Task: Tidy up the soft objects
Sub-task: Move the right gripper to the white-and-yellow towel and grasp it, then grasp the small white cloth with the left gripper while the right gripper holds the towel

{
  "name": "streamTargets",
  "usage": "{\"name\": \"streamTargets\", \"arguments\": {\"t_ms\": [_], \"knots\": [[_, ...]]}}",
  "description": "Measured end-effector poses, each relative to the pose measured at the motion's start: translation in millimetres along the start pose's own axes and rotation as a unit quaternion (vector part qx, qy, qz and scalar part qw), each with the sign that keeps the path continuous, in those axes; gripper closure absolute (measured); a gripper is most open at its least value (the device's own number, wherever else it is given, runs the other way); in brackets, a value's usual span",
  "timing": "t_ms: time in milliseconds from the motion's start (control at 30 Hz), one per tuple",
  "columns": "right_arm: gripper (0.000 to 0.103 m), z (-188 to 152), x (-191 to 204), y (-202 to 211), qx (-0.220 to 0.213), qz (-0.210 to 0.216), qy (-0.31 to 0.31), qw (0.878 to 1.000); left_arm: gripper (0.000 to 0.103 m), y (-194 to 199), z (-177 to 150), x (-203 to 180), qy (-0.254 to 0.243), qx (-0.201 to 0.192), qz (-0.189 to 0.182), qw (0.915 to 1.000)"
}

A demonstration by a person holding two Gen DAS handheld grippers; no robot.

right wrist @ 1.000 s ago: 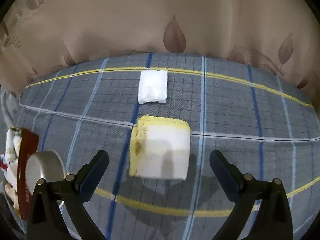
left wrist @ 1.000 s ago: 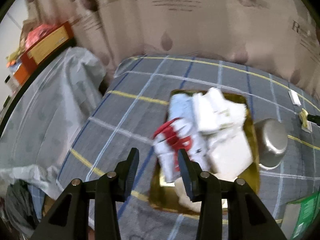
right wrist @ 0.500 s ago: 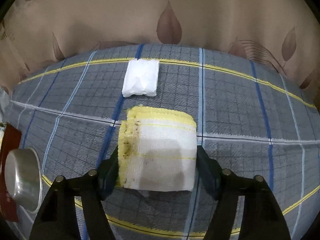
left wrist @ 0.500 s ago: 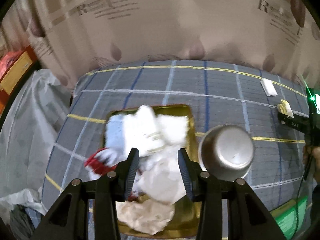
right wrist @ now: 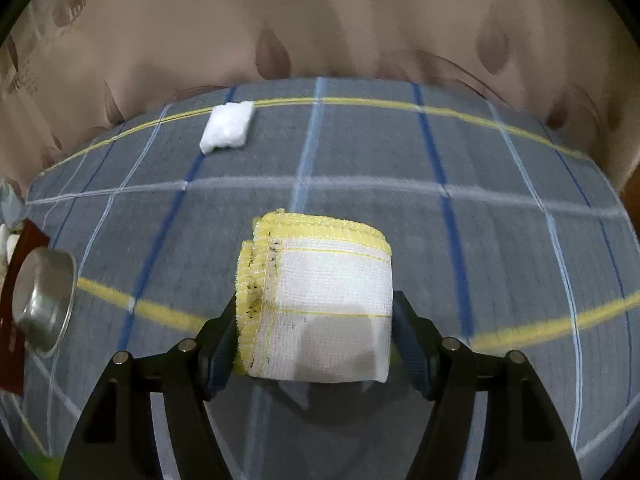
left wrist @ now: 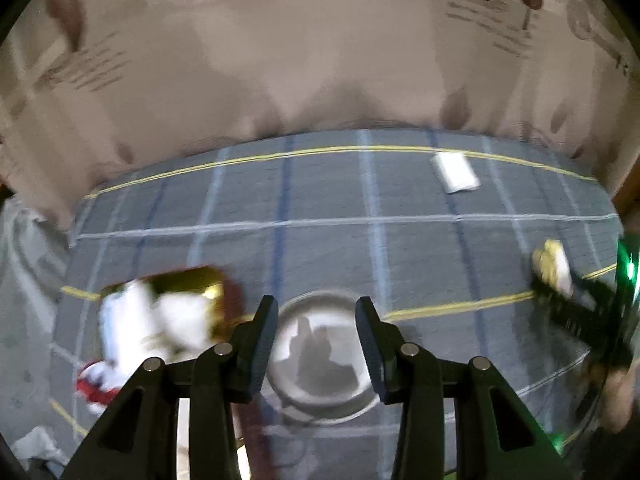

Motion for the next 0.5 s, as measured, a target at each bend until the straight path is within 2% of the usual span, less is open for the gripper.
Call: {"name": "streamTargets", "arguments": {"t_ms": [100, 167, 300, 400, 500], "knots": [[0.037, -14, -8, 12, -0.014, -0.018, 0.008, 1.000, 0.062, -19, 17, -28, 0.003, 0.008, -0.038, 0.9993], [0.037, -19, -10, 18, -0.026, -0.037, 0.025, 0.999, 0.059, -35, 28, -48, -0.007, 0.021, -0.047, 0.9986], [0.037, -21, -15, 21, -0.037, -0.037, 0.016, 0.998, 0.057, -62, 50, -84, -0.030, 0.027, -0.070, 0.9967], [0.037, -23, -16, 19, -0.038, -0.037, 0.013, 0.999, 0.057, -84, 64, -108, -0.042, 0.030, -0.071, 0.9962], [0.037, -22, -18, 19, -0.039, -0.032, 0.004, 0.999, 0.056, -107, 76, -134, -0.036, 0.052, -0.107, 0.9923]]}}
Point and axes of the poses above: each gripper's, at about its wrist camera, not at the fingertips, and y roughly against the way its jaws point, x to its left, z to its top, the point moved 7 cm from there along -y, roughly the way its jaws point, and after that the axes turned 8 degrees about -x, right-handed, at the moved point
